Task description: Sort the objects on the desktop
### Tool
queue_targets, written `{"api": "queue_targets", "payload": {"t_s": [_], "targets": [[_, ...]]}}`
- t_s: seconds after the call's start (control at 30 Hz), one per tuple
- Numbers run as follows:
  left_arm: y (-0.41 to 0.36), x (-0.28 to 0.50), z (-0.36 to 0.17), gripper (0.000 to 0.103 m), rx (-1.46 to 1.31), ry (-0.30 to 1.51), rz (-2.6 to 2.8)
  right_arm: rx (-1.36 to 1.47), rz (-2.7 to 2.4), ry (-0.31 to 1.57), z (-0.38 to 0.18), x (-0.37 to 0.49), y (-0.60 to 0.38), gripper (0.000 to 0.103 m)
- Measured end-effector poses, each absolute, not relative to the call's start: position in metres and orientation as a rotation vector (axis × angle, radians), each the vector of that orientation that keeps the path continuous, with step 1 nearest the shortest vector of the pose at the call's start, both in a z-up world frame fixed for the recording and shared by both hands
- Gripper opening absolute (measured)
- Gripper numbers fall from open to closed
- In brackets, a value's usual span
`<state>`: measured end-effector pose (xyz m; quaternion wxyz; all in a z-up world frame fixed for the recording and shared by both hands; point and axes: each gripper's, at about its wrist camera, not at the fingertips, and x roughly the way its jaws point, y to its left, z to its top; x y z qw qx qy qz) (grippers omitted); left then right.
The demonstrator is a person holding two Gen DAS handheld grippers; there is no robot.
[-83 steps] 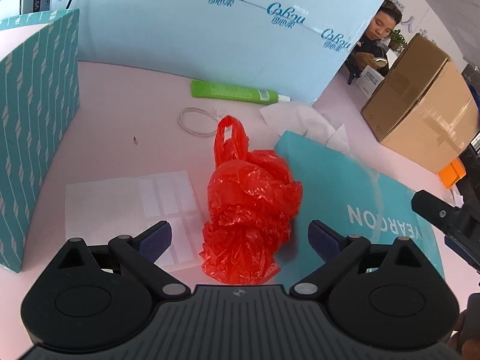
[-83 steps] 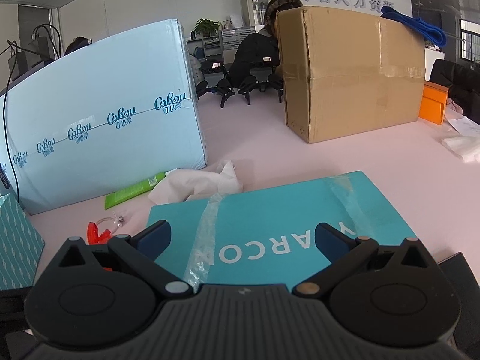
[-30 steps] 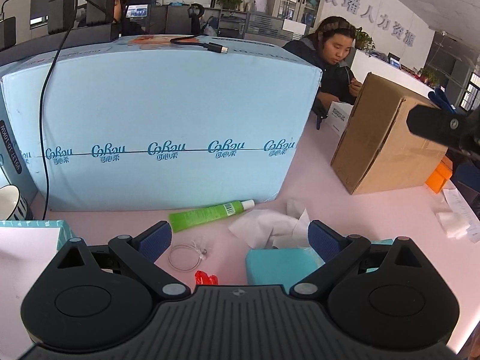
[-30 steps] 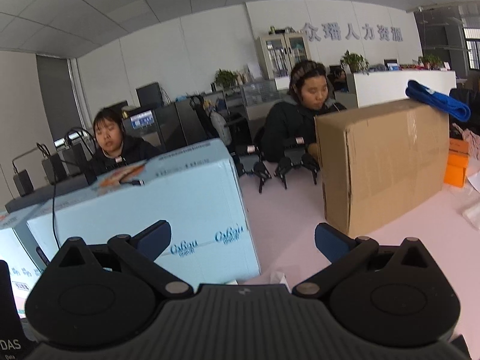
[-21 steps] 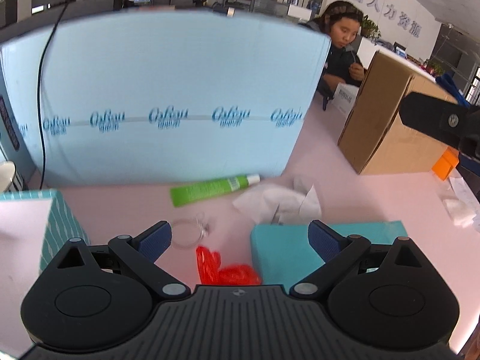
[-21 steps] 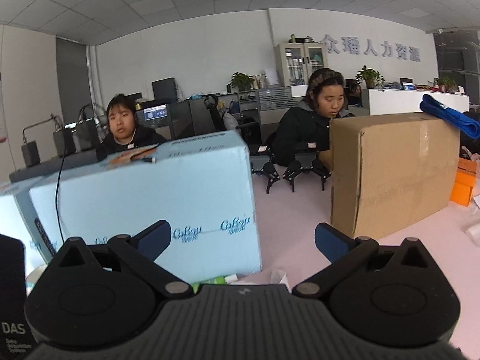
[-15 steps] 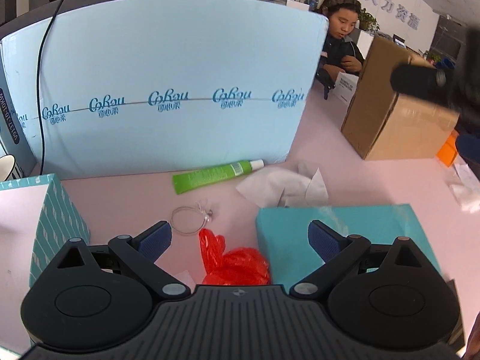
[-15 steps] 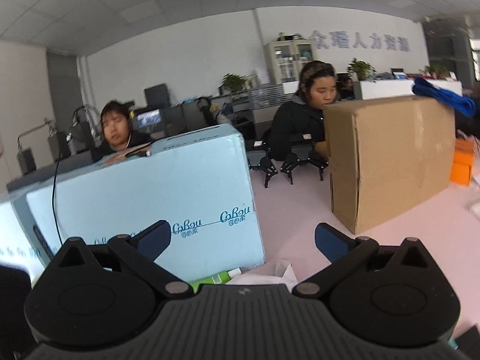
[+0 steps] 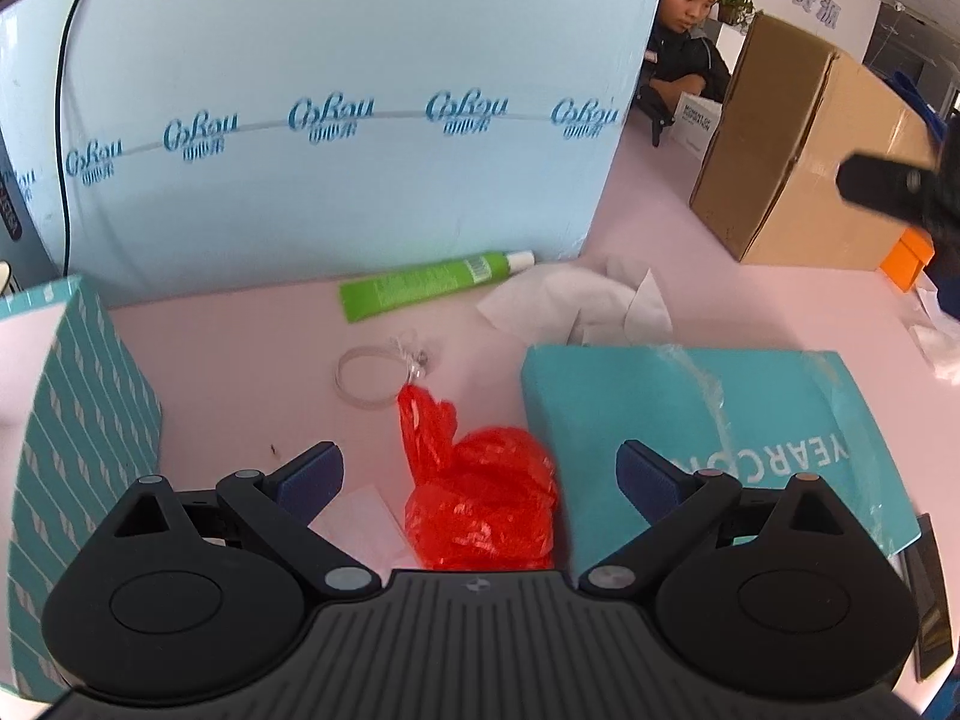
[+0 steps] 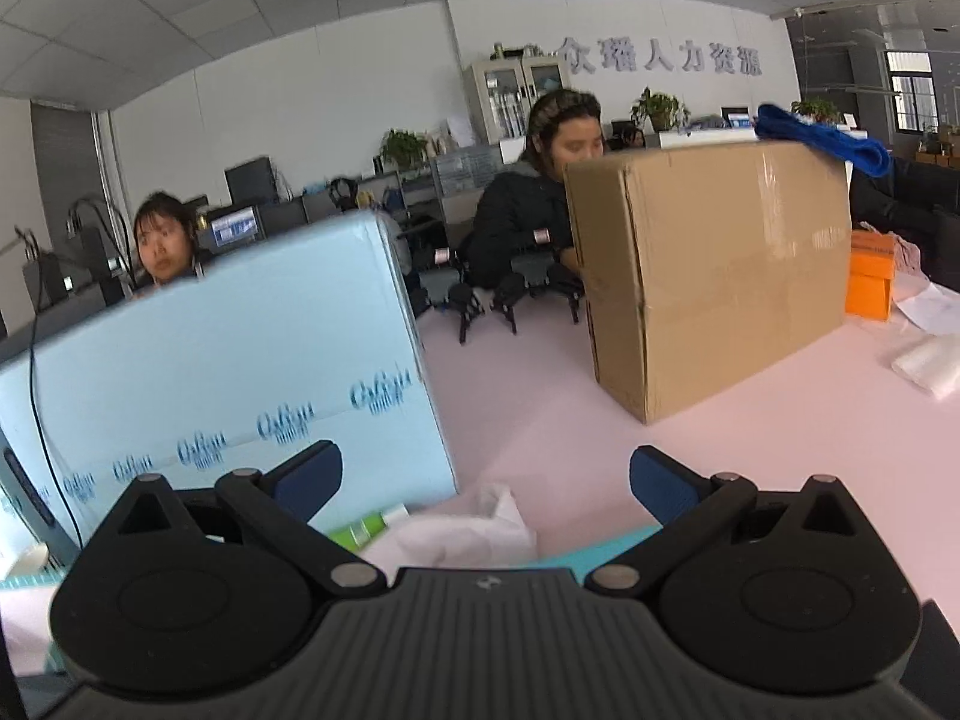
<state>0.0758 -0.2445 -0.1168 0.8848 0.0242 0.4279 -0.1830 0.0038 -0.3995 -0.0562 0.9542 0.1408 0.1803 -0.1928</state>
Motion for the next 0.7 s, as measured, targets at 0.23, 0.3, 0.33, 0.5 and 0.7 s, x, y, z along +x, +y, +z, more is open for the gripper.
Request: {"api": "queue_targets", "payload": {"t_s": [0.23,0.3,0.33,0.5,0.7], "targets": [[-0.237,0.073,-0.133,0.098,0.041,0.922,-0.384,0.226,-0.371,0.366,-0.081,-0.011,-0.379,0.103],[-0.235,0.071,-0.137,0.098,0.038,0.924,-0.389,0.233,-0.362,0.351,-0.082,-0.014,-0.376,0.103],[-0.234,0.071,-0.139,0.098,0.039,0.924,-0.392,0.234,-0.361,0.346,-0.082,-0.015,-0.375,0.103],[-0.231,0.066,-0.149,0.098,0.053,0.930,-0.400,0.238,-0.376,0.349,-0.084,-0.017,-0.376,0.103],[-0.228,0.063,-0.160,0.098,0.066,0.960,-0.390,0.270,-0.390,0.373,-0.090,-0.018,-0.381,0.103]]}}
